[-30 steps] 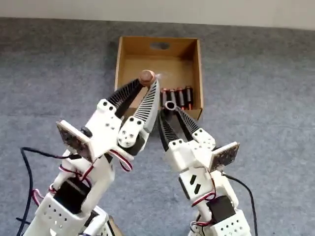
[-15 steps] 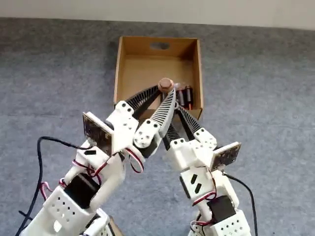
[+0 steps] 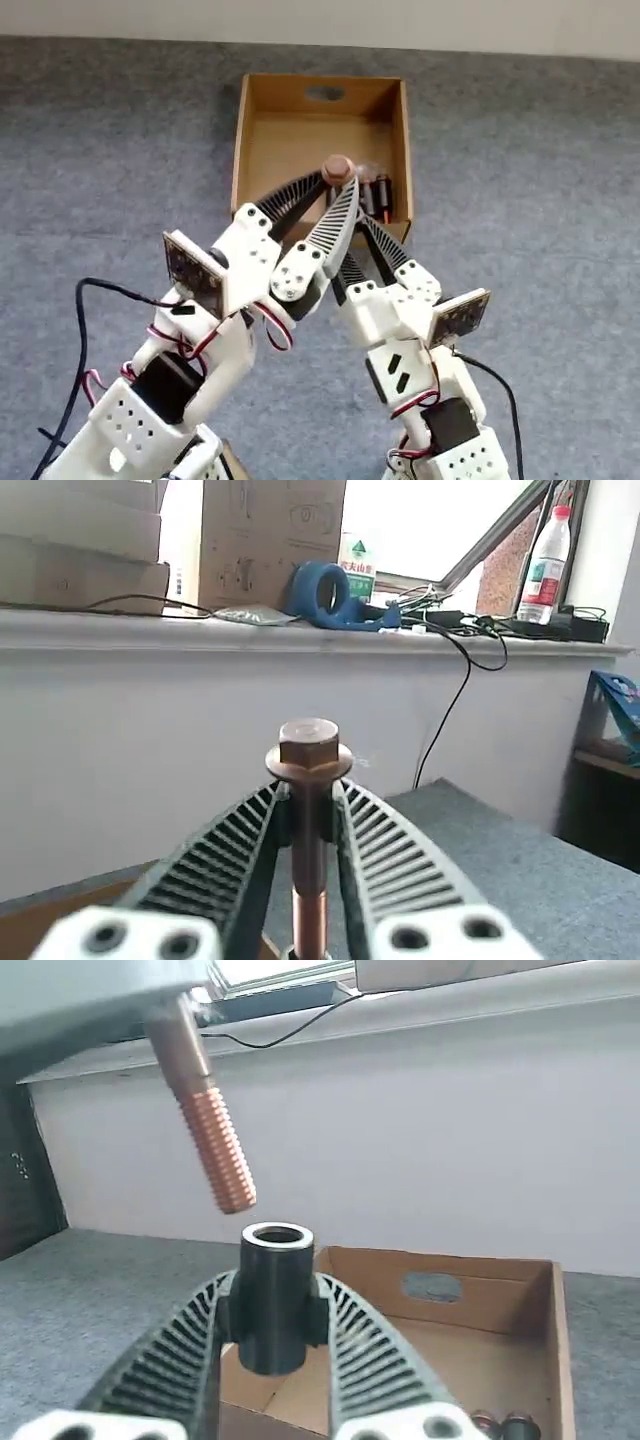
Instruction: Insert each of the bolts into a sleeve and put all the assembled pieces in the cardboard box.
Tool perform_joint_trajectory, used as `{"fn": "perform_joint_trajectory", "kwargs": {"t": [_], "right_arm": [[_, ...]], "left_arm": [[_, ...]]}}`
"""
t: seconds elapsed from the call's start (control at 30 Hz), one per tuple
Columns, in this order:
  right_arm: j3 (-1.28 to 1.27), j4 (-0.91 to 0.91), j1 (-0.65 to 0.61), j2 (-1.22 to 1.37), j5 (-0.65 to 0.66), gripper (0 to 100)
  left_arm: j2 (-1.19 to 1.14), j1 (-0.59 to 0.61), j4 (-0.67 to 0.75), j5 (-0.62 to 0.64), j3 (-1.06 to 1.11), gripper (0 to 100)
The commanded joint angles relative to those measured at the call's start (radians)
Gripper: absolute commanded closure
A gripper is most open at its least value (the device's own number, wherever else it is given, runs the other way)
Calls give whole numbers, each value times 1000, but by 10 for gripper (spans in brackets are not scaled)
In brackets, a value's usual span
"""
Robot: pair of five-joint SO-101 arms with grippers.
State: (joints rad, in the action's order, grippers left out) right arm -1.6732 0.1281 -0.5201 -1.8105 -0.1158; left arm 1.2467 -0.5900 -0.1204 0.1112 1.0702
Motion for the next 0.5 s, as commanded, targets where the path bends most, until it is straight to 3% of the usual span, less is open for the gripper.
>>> {"fn": "perform_joint_trajectory", "kwargs": {"t": [0.0,0.17,0.33,0.47], "right_arm": [[-124,-24,13,-10,-2,990],[-122,-24,13,-10,8,990],[-124,-22,8,-10,129,991],[-124,-22,8,-10,132,991]], "left_arm": [[-4,-15,31,-17,-48,992],[-4,-15,29,-135,-42,992],[-13,-15,29,-133,-42,992],[-73,-15,31,-133,-42,992]]}}
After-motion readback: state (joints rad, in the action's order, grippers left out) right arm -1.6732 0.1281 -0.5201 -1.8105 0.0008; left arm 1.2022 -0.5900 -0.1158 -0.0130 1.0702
